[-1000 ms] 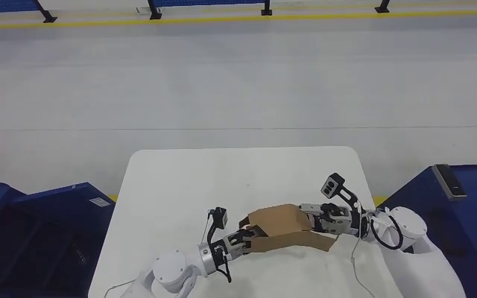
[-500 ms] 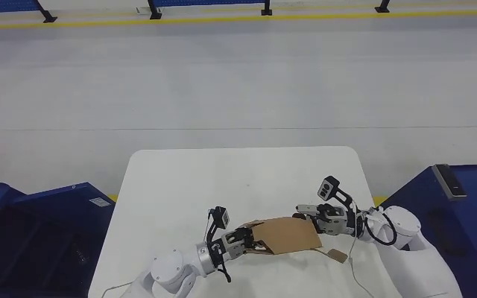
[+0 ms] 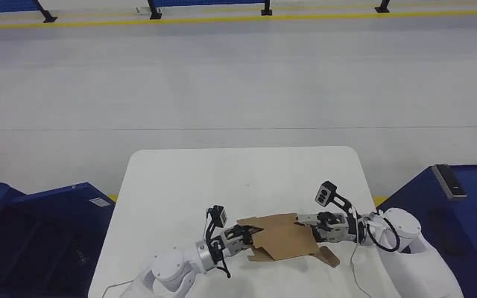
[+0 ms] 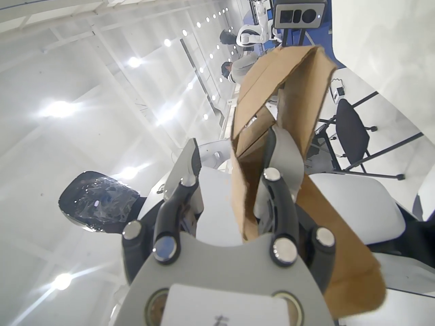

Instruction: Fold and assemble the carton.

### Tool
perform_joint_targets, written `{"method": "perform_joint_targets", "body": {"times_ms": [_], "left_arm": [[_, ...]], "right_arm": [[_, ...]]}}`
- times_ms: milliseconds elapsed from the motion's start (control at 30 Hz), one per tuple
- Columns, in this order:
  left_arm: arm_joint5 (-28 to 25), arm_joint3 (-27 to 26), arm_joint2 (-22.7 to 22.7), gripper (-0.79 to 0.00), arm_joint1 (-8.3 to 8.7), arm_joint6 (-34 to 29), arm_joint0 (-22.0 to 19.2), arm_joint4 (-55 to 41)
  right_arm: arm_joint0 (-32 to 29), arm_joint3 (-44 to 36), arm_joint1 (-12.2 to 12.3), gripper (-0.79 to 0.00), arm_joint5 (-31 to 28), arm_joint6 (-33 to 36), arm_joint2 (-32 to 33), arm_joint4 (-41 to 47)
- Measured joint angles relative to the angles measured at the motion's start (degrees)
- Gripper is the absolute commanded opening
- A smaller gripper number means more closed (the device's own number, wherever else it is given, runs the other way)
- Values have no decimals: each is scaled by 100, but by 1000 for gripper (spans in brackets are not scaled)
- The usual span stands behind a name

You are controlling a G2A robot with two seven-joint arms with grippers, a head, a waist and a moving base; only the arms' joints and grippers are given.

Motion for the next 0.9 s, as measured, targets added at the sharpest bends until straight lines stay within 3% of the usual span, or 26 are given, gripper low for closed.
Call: {"method": "perform_joint_targets", "body": {"times_ms": [467, 900], "left_arm": [[350, 191, 187, -785, -35, -10, -117, 222], [619, 187, 327, -785, -44, -162, -180, 427]], "right_arm": [[-68, -192, 42, -428, -22, -134, 179, 325], [-90, -269, 65, -462, -310, -527, 14, -279]]}}
